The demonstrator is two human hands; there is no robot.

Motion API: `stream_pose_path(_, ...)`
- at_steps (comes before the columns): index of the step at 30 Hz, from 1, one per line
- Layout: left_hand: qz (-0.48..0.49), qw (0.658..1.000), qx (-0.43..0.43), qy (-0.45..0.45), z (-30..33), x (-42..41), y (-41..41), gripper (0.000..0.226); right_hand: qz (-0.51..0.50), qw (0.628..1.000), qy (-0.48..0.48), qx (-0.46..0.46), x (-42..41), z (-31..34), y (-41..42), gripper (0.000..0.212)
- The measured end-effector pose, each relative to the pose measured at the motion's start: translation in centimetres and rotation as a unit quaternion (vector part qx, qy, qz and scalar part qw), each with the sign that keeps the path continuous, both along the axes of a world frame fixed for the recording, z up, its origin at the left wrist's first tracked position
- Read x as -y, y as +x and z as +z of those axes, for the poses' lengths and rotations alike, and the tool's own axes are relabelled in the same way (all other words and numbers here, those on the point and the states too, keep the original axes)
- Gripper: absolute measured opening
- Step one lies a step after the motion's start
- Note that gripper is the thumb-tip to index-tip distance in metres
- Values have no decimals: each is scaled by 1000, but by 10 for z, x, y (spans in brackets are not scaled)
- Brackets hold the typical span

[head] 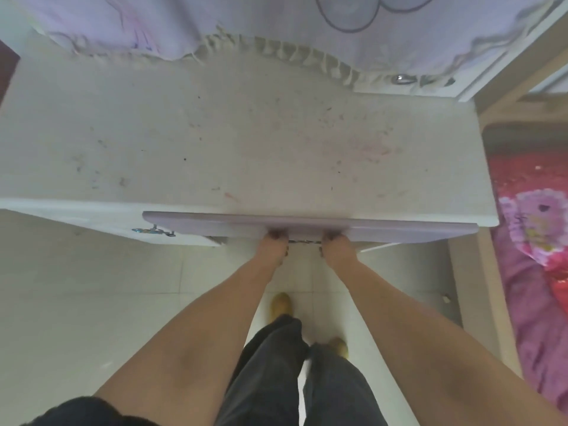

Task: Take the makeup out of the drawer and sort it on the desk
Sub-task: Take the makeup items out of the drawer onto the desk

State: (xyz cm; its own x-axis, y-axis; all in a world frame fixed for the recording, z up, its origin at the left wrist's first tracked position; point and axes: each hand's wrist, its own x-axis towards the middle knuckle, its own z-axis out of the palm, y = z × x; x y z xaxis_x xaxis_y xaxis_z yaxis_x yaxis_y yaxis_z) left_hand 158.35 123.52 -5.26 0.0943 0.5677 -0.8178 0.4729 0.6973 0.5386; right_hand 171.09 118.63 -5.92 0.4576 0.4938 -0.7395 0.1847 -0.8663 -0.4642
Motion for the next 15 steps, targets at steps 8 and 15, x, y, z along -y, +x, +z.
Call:
stream_pose_path(8,104,993,51,-28,-9,13,10,13,-134,988,40,-73,10,-21,-2,26)
stream_pose_path(15,112,992,24,-46,-11,65,-9,20,-109,989,21,-93,63,-17,-21,25)
